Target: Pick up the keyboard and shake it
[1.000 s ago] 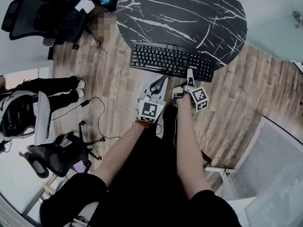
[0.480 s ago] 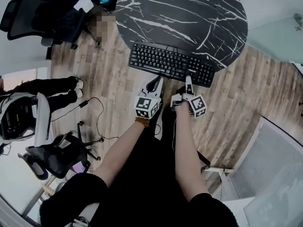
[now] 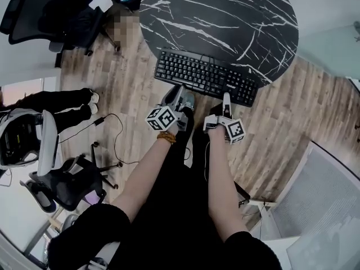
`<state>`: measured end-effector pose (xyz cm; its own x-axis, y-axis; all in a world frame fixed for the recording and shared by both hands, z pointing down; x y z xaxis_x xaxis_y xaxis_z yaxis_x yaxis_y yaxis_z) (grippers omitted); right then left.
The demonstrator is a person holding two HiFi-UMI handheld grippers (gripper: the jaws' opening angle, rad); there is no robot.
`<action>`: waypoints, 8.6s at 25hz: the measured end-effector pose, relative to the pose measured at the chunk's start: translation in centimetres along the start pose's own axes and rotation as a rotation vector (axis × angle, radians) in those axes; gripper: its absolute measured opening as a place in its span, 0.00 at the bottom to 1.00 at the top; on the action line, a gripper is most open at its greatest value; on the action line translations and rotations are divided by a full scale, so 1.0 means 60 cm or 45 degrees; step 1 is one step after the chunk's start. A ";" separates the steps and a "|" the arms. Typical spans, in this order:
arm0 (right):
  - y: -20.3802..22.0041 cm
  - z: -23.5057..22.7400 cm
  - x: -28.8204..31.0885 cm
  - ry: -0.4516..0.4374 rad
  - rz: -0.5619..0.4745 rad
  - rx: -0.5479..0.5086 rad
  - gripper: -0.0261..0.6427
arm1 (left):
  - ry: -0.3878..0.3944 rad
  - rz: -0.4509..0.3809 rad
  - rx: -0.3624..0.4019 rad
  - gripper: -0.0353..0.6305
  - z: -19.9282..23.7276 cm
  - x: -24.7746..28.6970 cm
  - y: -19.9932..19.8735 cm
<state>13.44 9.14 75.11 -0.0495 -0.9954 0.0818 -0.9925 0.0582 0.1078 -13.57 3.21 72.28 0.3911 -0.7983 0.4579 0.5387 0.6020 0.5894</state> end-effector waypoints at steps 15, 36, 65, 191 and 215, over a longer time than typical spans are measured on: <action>0.001 -0.016 -0.003 -0.035 -0.026 0.020 0.31 | 0.105 -0.085 -0.557 0.36 0.048 0.035 -0.013; -0.002 0.006 -0.009 -0.172 -0.028 0.174 0.16 | 0.176 -0.065 -0.744 0.33 -0.001 0.090 -0.026; -0.025 0.039 0.077 -0.099 -0.067 0.052 0.19 | 0.222 0.115 -0.865 0.16 -0.018 0.096 -0.047; -0.102 0.372 0.228 -0.625 0.104 -0.129 0.17 | 0.680 -0.088 -0.612 0.25 -0.269 0.072 -0.250; -0.048 0.325 0.212 -0.578 0.097 0.000 0.17 | 0.644 -0.227 -0.673 0.22 -0.229 0.069 -0.255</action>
<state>13.48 -5.14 56.53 -0.1662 -0.9209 -0.3526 -0.9841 0.1323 0.1182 -9.89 -9.54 56.02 0.4911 -0.8696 -0.0510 0.8623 0.4771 0.1696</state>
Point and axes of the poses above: the fingertips, and each gripper's own axes: x forward along the fingers, z to its left, y out of its underside, the point moved 10 cm from there along -x, backward along the fingers, and after that the axes turned 10 degrees about -y, right-handed, at the moved point
